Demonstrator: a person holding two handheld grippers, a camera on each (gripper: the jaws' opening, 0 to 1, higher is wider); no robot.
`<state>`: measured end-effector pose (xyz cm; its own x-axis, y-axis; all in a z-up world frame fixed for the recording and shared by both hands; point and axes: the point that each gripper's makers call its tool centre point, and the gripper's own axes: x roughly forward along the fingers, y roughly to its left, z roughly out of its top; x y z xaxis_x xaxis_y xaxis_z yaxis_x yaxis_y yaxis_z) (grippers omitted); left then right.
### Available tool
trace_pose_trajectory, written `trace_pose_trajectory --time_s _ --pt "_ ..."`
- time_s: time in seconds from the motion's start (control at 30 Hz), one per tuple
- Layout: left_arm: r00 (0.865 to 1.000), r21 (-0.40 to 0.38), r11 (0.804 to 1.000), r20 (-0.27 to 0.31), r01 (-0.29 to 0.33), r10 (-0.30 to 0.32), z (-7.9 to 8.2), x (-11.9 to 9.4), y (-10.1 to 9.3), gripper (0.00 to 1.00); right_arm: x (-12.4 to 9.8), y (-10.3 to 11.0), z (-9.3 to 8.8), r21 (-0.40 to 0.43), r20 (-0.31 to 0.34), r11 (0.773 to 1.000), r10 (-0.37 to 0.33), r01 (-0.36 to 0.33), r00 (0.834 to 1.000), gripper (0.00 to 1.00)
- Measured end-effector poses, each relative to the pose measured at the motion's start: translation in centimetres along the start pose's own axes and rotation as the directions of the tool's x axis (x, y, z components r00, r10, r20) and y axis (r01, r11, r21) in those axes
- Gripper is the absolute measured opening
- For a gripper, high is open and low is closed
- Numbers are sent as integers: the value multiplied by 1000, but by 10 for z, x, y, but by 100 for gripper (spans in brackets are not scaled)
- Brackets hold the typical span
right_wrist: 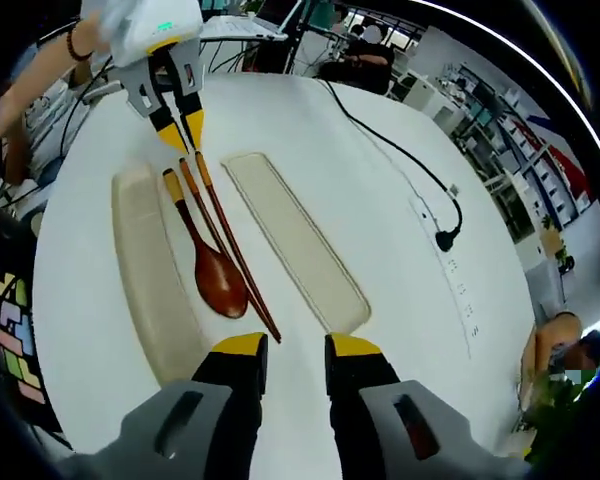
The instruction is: Arrange the utensils inside the cutlery case until each visible utensil rests in its matching compartment.
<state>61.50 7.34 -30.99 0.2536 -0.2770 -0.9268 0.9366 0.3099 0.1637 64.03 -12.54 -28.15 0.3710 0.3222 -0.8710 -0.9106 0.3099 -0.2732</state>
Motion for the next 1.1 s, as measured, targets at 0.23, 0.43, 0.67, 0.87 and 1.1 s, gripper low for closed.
trace_pose_trajectory --time_s 0.23,0.43,0.67,0.87,1.1 --pt "1000 4 1000 -14 25 -25 3 8 0 6 11 7 5 -101 -35 993 58 -61 998 18" --pt "999 -9 999 -33 32 -32 3 11 -4 5 28 9 9 -126 -42 987 98 -103 994 14" --pt "996 1 999 -68 54 -54 -2 19 -12 7 39 18 17 -77 21 984 160 -158 987 13" --pt "994 19 997 -81 75 -73 0 17 -13 6 44 13 12 -80 -8 984 161 -161 987 12" --pt "990 73 990 -92 117 -110 1 18 -13 6 53 18 11 -67 -25 978 196 -197 980 11"
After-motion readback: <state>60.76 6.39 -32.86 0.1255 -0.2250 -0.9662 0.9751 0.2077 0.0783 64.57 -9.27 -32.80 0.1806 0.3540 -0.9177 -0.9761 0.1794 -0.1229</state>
